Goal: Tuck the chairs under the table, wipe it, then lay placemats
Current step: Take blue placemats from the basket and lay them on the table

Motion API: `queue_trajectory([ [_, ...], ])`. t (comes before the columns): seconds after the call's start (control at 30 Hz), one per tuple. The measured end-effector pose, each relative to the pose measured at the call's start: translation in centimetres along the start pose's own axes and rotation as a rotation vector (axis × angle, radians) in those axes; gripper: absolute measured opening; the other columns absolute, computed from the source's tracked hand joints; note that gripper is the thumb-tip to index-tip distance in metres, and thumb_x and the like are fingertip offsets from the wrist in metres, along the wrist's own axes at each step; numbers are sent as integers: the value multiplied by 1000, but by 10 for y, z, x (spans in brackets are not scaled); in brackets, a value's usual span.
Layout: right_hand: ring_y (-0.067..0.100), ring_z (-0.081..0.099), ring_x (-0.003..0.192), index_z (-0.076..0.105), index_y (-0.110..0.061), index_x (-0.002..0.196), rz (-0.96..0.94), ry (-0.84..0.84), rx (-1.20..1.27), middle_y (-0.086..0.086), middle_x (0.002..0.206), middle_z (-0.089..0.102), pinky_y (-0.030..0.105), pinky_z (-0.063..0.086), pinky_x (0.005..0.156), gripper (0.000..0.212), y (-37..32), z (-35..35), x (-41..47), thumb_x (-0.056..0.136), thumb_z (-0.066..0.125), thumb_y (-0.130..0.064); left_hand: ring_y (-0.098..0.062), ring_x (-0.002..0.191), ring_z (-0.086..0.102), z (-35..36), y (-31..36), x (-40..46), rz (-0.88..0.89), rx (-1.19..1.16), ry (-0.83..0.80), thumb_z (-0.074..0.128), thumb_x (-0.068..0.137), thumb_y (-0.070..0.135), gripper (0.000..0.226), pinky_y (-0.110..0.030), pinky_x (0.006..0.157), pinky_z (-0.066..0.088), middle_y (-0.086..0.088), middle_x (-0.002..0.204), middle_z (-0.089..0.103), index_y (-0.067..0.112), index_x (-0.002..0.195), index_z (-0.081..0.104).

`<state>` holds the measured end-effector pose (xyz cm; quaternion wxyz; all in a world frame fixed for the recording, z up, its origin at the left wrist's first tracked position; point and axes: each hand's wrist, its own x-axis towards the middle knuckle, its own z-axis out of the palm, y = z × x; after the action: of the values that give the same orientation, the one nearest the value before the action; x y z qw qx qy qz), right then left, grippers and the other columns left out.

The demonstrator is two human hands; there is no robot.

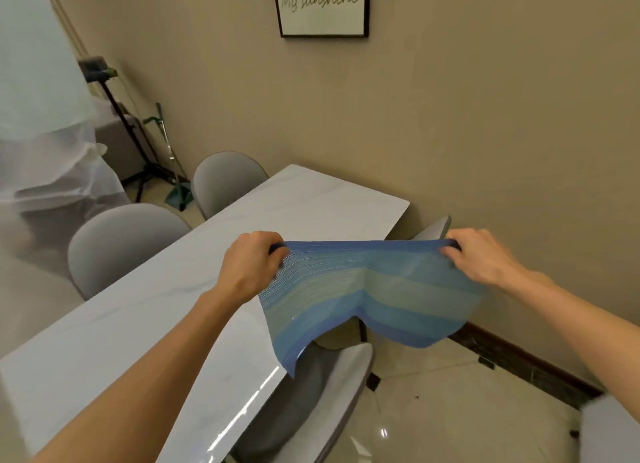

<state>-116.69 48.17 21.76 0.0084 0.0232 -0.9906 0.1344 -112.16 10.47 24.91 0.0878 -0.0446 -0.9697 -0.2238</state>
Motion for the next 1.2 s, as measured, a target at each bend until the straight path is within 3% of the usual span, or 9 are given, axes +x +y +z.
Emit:
queue_trajectory([
  [0.27, 27, 55, 76, 59, -20, 77, -47, 51, 42, 1, 76, 63, 35, 36, 58, 21, -191, 66, -32, 96, 54, -24, -9, 61, 67, -78, -185, -85, -117, -11, -17, 56, 100, 26, 17, -37, 74, 60, 9, 77, 69, 21, 92, 70],
  [0.5, 34, 59, 76, 61, -16, 84, -44, 132, 7, 10, 83, 68, 36, 39, 60, 18, -320, 130, -67, 97, 53, -27, -16, 71, 66, -134, -300, -130, -159, 63, -59, 48, 101, 24, 20, -41, 75, 58, 2, 88, 71, 21, 96, 68],
  [0.67, 32, 60, 74, 64, -16, 87, -89, 216, 33, 7, 79, 68, 37, 44, 62, 19, -373, 148, -72, 97, 53, -29, -19, 71, 66, -154, -346, -142, -201, 100, -46, 46, 100, 21, 21, -33, 66, 50, 2, 86, 70, 21, 87, 62],
  [0.8, 34, 61, 77, 67, -12, 92, -100, 269, 69, 9, 84, 70, 38, 46, 65, 22, -411, 166, -68, 97, 53, -28, -24, 69, 68, -174, -383, -143, -251, 110, -56, 46, 93, 19, 22, -43, 74, 57, 1, 81, 71, 22, 82, 64],
  [1.0, 32, 61, 75, 70, -16, 93, -86, 295, 78, 7, 83, 71, 38, 49, 64, 22, -460, 191, -41, 96, 54, -31, -27, 72, 69, -199, -442, -110, -268, 113, -132, 51, 91, 18, 20, -45, 75, 59, 0, 78, 72, 19, 79, 68],
  [1.2, 31, 58, 66, 71, -17, 78, -22, 326, 64, 6, 70, 68, 39, 48, 60, 37, -500, 217, 2, 95, 54, -44, -27, 68, 67, -215, -510, -49, -250, 177, -183, 53, 92, 23, 22, -42, 75, 57, 3, 65, 68, 20, 72, 64],
])
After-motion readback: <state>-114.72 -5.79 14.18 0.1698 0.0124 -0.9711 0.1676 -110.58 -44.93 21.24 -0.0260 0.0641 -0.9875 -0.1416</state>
